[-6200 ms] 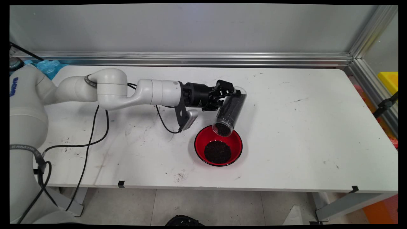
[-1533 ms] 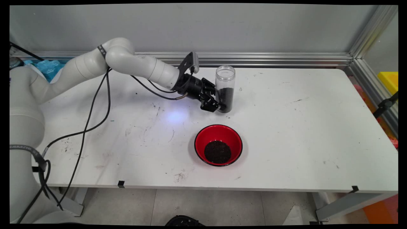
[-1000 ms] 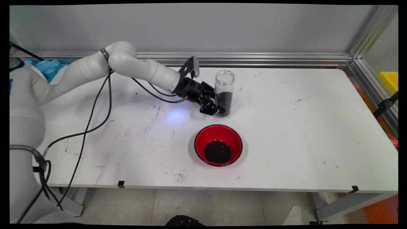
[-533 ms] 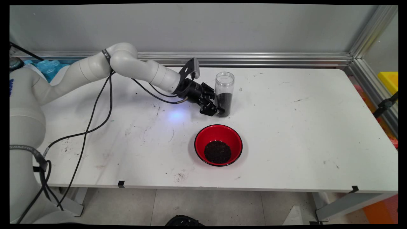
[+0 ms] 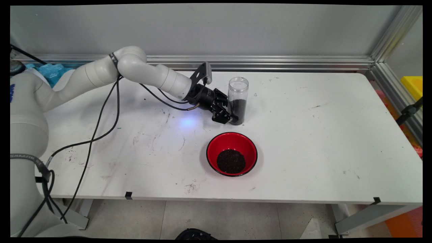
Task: Place the picked object on the table
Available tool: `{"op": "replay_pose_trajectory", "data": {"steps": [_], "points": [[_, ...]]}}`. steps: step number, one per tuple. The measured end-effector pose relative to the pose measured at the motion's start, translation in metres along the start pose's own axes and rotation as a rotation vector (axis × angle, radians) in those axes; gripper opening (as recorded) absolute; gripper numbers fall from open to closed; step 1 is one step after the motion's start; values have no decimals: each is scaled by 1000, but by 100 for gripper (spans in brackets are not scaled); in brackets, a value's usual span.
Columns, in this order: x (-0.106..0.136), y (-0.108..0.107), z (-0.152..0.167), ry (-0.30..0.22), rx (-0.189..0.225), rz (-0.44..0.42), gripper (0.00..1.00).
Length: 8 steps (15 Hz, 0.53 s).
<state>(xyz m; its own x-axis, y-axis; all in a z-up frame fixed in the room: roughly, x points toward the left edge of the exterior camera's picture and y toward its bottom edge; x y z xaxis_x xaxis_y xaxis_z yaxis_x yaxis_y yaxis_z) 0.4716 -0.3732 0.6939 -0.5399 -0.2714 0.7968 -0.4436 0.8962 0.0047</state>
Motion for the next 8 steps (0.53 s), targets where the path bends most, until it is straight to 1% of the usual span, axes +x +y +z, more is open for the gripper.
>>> {"op": "replay_pose_trajectory", "data": {"steps": [8], "points": [[-2,-1,3,-5,-15,7,0]]}}
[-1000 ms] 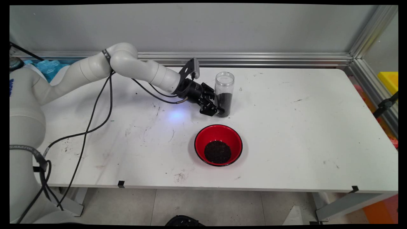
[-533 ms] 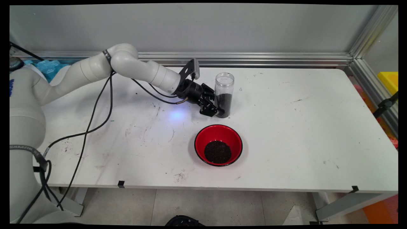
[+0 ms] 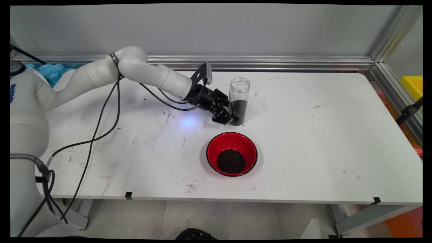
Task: Place the picked object on the table
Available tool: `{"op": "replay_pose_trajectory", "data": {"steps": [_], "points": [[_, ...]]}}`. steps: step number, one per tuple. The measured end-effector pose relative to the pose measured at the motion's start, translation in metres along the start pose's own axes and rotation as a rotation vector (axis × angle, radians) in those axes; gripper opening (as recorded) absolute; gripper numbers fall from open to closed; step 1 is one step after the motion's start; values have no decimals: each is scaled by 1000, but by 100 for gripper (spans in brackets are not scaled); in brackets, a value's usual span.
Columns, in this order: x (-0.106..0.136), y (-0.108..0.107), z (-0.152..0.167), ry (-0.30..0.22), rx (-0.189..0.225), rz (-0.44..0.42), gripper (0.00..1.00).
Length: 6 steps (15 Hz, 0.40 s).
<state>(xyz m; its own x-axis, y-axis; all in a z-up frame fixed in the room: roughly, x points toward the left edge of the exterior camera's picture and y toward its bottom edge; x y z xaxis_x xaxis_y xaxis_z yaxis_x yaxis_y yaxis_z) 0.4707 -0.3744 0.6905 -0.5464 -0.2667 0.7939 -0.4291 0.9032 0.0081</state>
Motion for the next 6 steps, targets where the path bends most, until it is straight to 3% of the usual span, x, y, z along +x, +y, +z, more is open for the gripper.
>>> {"op": "replay_pose_trajectory", "data": {"steps": [3,4,6], "points": [[-1,0,1,-4,-4,1,0],[-2,0,1,-6,-6,0,100],[-2,0,1,-7,-7,0,100]]}}
